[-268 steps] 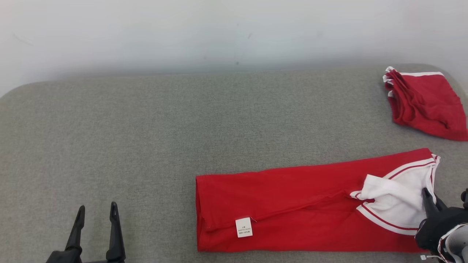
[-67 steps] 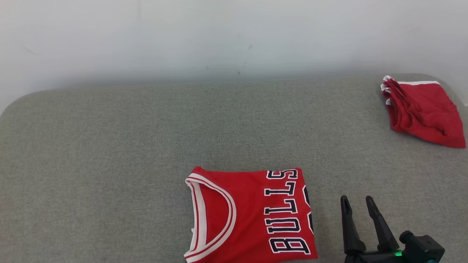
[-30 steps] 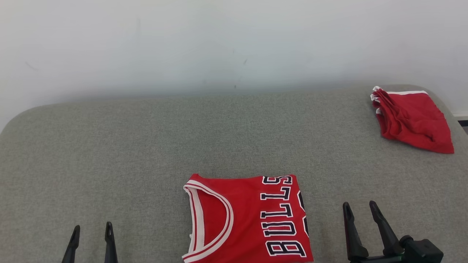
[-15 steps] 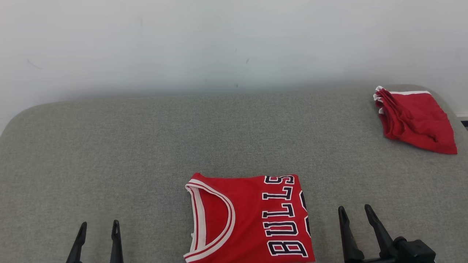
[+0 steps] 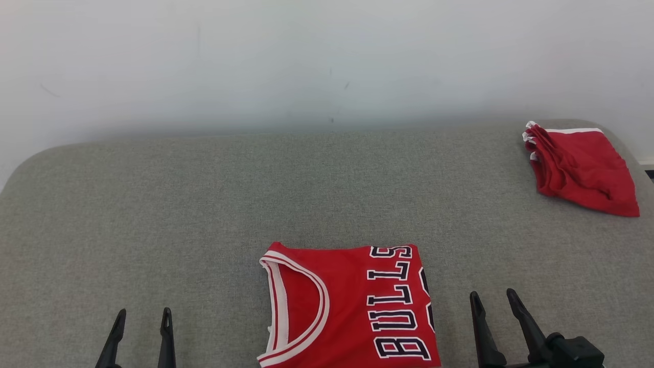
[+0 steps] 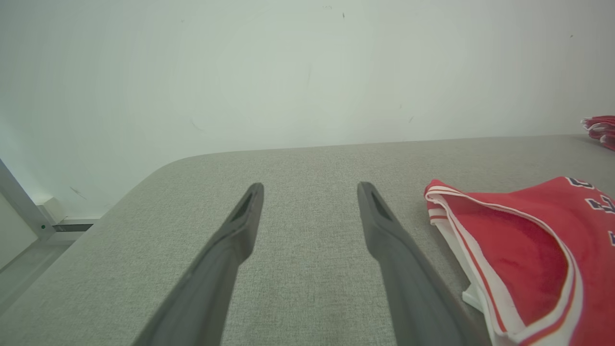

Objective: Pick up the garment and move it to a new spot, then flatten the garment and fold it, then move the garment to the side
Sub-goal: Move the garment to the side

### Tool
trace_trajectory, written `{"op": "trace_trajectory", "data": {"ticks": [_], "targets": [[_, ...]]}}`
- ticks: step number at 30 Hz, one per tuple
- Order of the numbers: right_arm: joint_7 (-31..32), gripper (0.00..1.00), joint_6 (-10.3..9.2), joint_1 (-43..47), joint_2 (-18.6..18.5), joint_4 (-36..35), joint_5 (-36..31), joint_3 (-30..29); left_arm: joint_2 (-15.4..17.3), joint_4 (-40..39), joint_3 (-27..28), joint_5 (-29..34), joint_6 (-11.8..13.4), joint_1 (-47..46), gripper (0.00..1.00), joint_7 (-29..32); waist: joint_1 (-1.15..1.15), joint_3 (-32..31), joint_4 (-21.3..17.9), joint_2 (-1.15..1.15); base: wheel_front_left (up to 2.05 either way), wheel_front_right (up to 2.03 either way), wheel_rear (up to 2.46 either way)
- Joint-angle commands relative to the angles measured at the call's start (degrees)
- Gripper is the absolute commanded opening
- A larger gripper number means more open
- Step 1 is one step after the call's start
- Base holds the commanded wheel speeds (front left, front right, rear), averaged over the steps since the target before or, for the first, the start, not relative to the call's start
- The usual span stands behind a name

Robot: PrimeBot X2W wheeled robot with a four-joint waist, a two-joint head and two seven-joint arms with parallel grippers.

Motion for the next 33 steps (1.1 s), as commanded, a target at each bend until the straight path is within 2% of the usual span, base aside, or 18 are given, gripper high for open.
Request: {"op": "trace_trajectory", "data": {"ticks": [1, 10, 20, 33], "targets": [[-0.3, 1.0, -0.16, -0.4, 0.1, 0.1, -0.4, 0.1, 0.0, -0.2, 0.0, 0.2, 0.1, 0.2, 1.0, -0.2, -0.01, 0.0, 0.0, 0.0, 0.0, 0.0, 0.0], [-0.3, 1.0, -0.17, -0.2, -0.2, 0.5, -0.7, 0.2, -0.4, -0.4, 0.1, 0.3, 0.8, 0.7, 1.0, -0.2, -0.01, -0.4, -0.1, 0.0, 0.0, 0.0, 0.0], [-0.3, 1.0, -0.17, -3.6, -2.3, 2.1, -0.5, 3.4, -0.6, -0.6, -0.2, 0.8, 1.4, 0.8, 1.0, -0.2, -0.01, -0.6, 0.0, 0.0, 0.0, 0.0, 0.0], [4.5, 1.0, -0.17, -15.4, -1.6, 20.3, 0.0, 7.1, -0.8, -0.2, -1.3, 0.9, 1.5, -0.1, 1.0, -0.2, -0.01, 0.2, 2.9, 0.0, 0.0, 0.0, 0.0]]}}
